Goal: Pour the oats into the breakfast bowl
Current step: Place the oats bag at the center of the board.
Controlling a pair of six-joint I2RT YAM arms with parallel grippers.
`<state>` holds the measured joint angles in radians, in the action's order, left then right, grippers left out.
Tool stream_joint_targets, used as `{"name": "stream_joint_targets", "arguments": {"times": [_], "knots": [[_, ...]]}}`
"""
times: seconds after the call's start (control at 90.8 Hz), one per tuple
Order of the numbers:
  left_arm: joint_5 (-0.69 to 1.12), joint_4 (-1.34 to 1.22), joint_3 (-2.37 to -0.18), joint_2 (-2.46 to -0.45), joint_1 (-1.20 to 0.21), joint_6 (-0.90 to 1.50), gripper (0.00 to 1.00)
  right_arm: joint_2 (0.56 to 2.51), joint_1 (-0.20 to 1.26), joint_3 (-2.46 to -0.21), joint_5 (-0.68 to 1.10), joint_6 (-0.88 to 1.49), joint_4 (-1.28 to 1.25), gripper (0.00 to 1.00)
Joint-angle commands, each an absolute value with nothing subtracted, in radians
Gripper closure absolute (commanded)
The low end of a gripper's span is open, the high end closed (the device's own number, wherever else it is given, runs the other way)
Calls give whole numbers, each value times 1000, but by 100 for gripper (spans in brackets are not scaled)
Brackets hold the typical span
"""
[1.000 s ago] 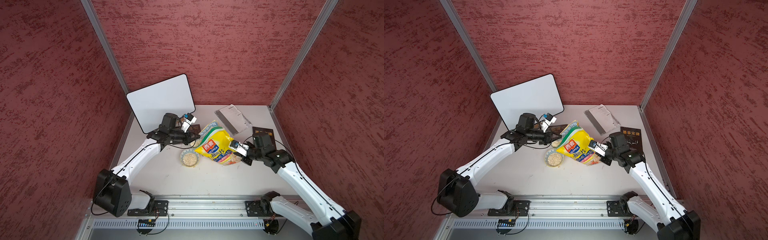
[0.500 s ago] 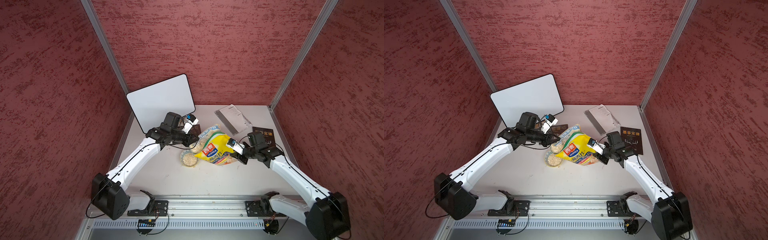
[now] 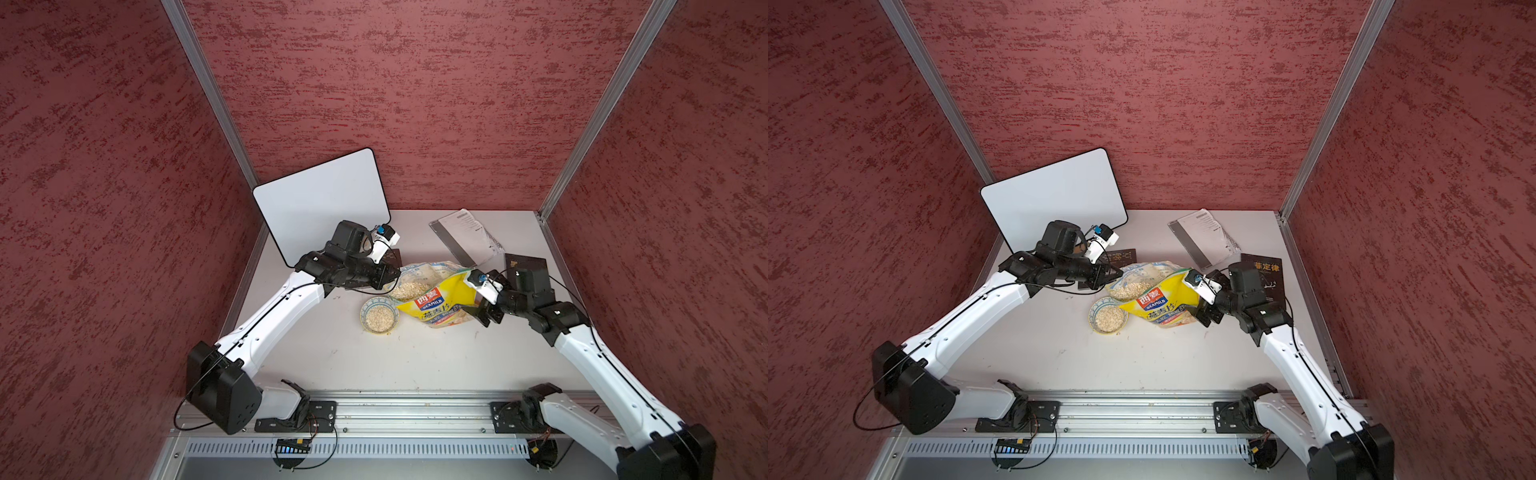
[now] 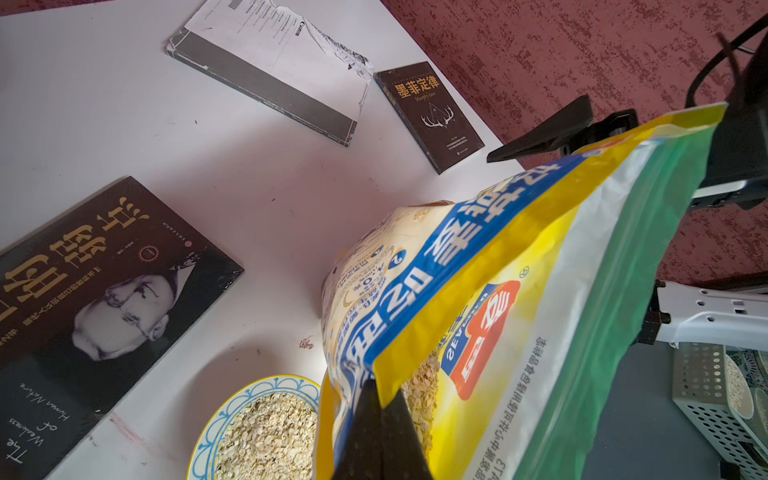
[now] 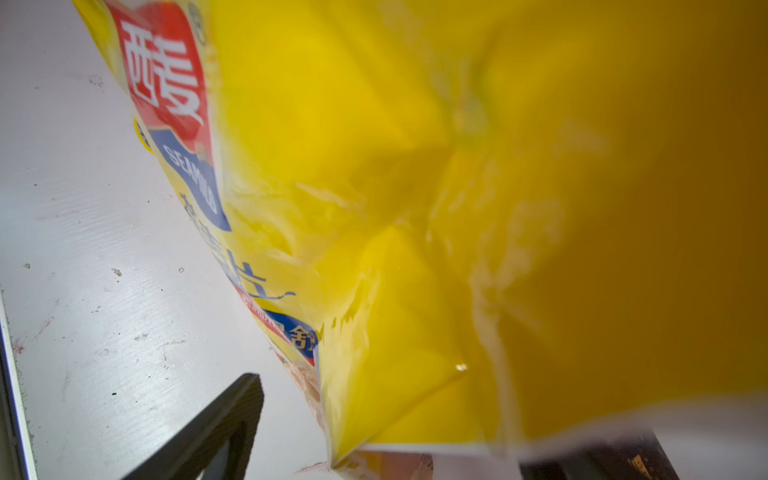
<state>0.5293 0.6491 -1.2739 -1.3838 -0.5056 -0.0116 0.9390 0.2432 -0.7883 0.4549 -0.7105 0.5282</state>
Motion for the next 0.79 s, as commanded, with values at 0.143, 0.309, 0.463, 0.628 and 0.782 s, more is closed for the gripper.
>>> {"name": "stream_joint_targets", "arguments": {"times": [0.143,0.309,0.463,0.628,0.782], "knots": [[518,633,-1363,-1428,-531,-15,100,908,213,-970,616,-758,585,2],[517,634,-1386,-1447,-539,-22,100,960,213,-1066,648,-825,660,14],[513,634,-1402,-1465,-543,-19,100,1002,212,-1112,657,-859,715,35],[506,632,-1409,-1476,-543,-18,100,997,212,-1077,675,-855,717,55],[500,635,-1419,-1481,-543,-21,100,978,211,-1059,684,-844,687,100]]}}
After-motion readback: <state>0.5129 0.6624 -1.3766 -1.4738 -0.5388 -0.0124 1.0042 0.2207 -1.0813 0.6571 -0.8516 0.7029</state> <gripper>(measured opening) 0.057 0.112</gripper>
